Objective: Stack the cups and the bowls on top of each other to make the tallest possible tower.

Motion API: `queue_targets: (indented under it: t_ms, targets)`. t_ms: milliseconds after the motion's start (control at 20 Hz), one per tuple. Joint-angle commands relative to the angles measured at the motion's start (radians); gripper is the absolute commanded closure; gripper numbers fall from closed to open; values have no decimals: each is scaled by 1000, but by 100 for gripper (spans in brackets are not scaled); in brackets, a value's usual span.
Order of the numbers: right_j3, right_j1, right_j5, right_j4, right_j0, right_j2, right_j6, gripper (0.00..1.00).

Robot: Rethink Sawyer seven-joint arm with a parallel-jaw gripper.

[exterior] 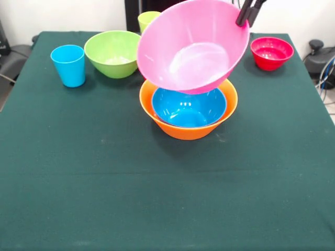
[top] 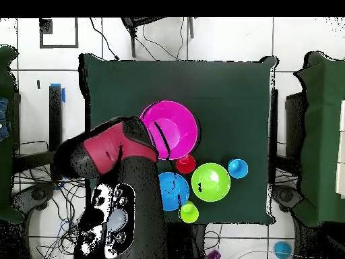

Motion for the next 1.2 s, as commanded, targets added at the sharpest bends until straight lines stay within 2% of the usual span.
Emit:
queue_targets:
  t_ms: [50, 250, 350, 700, 900, 1200]
  targets:
    - [-153, 106, 107, -173, 103, -152, 233, 100]
    - [-213, 147, 130, -231, 156, -215, 233, 100]
    - [-222, 157, 114, -236, 168, -234, 239, 100]
    - [-222, 179, 56, -194, 186, -280, 297, 100]
    - [-196, 182, 26, -164, 182, -283, 283, 100]
    - [-139, 178, -63, -99, 168, -271, 335, 100]
